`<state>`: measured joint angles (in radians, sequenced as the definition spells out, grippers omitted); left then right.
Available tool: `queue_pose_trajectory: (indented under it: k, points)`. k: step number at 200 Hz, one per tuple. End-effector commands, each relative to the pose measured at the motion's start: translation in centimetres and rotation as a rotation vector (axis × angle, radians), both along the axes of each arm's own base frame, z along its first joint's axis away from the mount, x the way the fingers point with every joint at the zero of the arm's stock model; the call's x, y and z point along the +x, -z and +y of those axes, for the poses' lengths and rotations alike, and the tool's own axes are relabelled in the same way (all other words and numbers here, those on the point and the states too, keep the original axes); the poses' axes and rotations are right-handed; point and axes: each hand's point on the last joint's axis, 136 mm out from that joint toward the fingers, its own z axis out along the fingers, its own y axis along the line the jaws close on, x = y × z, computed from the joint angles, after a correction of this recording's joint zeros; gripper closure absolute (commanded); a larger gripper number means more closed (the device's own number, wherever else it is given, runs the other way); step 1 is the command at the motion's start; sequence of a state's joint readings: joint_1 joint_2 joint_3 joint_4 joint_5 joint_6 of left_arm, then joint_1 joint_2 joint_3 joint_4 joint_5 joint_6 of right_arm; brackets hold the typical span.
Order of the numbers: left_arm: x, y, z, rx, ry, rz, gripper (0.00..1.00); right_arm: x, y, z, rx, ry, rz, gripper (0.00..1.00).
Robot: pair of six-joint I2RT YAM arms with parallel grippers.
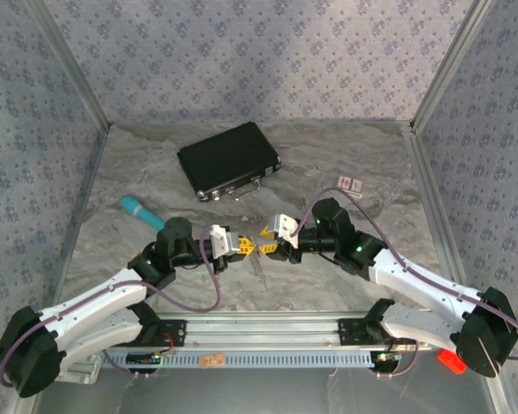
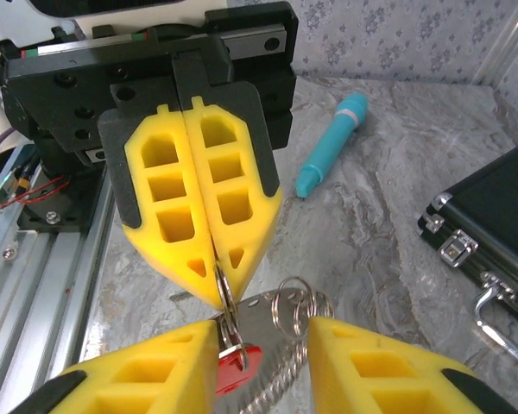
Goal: Put the keys on the keyring
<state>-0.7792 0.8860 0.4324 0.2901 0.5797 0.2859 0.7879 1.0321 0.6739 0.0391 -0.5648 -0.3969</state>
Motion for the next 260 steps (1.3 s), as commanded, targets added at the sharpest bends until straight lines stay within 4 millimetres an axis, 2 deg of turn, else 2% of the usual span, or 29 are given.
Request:
queue_pose_trajectory:
  k: [1,60,111,134,149,158,169,197,260]
  points:
    - [-0.5,-1.5,-0.3,-0.054,0.039,-0.03,1.0,-0.3,-0.5,0.5,0.019,-0.03,-0.015,0.72]
    - [-0.5,-1.6,-0.4,-0.057,0.042,-0.032,1.0,-0.8,0.1,0.9,0.003,-0.063,0.01,0.75]
    - [-0.7,-1.7,-0.4,-0.06,0.049,-0.031,1.0,-0.7,-0.1,1.6,0.002,-0.08,0.012,1.0]
    - [-0.2,-1.5,-0.2,-0.036,0.016,-0.015,1.0,-0.5,-0.2,1.5,-0.013,-0.068,0.001,1.0]
    - [0.4,-1.2,0.0,-0.004,-0.02,-0.001,0.83,-0.3,-0.2,1.2,-0.049,-0.054,-0.011,1.0]
    - [0.6,-1.1,0.1,0.014,-0.037,0.004,0.76,-0.2,-0.1,1.0,-0.081,-0.047,-0.02,1.0]
    - [0.7,-0.9,0.3,0.038,-0.045,0.007,0.74,-0.1,0.4,0.7,-0.137,-0.039,-0.028,1.0]
    - [0.6,-0.8,0.4,0.071,-0.039,0.004,0.79,0.0,1.7,0.0,-0.298,-0.036,-0.067,1.0]
    - [0.6,-1.0,0.0,0.075,-0.018,-0.002,0.85,-0.6,0.5,1.3,-0.353,-0.08,-0.107,1.0]
